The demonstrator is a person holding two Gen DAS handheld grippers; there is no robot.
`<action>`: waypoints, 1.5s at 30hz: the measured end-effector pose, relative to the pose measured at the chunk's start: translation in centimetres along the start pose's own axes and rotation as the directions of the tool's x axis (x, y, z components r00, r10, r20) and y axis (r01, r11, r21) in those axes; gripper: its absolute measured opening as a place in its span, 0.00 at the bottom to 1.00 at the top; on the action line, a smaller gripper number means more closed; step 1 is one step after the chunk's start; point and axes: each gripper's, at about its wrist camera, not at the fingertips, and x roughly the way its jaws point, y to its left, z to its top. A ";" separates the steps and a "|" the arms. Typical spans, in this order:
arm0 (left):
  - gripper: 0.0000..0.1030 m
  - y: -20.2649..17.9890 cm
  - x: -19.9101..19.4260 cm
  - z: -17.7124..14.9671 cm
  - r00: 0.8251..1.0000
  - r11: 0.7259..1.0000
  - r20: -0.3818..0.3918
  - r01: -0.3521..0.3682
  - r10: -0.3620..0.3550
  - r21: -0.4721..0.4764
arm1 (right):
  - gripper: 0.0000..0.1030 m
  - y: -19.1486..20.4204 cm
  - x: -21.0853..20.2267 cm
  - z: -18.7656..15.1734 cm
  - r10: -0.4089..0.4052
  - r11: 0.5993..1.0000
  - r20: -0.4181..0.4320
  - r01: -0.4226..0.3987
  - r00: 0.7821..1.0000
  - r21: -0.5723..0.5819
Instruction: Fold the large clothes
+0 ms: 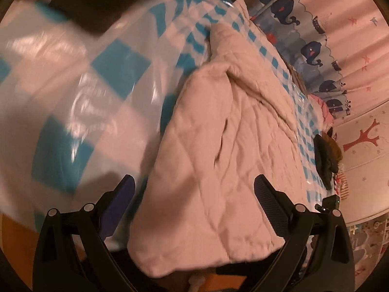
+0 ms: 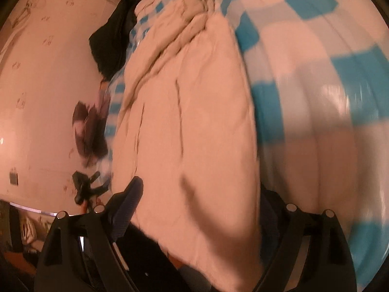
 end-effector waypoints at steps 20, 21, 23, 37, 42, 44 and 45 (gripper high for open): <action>0.92 0.8 3.8 -5.6 0.990 1.000 -0.143 -0.012 0.011 -0.004 | 0.83 -0.4 1.4 -2.4 0.022 1.000 -0.139 -0.022 0.990 0.005; 0.92 0.2 3.6 -5.9 0.992 1.000 -0.128 -0.001 0.003 0.021 | 0.82 -0.2 1.2 -2.4 0.033 0.999 -0.130 -0.033 0.991 -0.001; 0.77 -0.4 3.2 -6.1 0.994 0.999 -0.108 0.030 -0.026 0.036 | 0.66 0.4 1.0 -2.5 0.056 0.998 -0.111 -0.058 0.992 -0.020; 0.24 -0.7 4.4 -5.1 0.988 0.998 -0.153 0.023 -0.015 0.050 | 0.21 2.6 2.1 -2.0 -0.056 0.995 -0.069 0.050 0.996 -0.090; 0.14 -5.1 -0.1 -3.5 0.994 0.983 -0.067 0.098 -0.088 0.158 | 0.15 6.0 -1.2 -1.9 0.055 0.989 0.073 -0.044 0.996 -0.142; 0.13 -7.2 -2.7 -2.8 0.989 0.969 -0.046 0.149 -0.143 0.196 | 0.15 7.7 -3.1 -1.9 0.103 0.982 0.121 -0.082 0.987 -0.167; 0.13 -7.8 -3.6 -2.6 0.985 0.964 -0.045 0.172 -0.166 0.203 | 0.15 8.2 -3.9 -2.0 0.120 0.979 0.133 -0.096 0.984 -0.179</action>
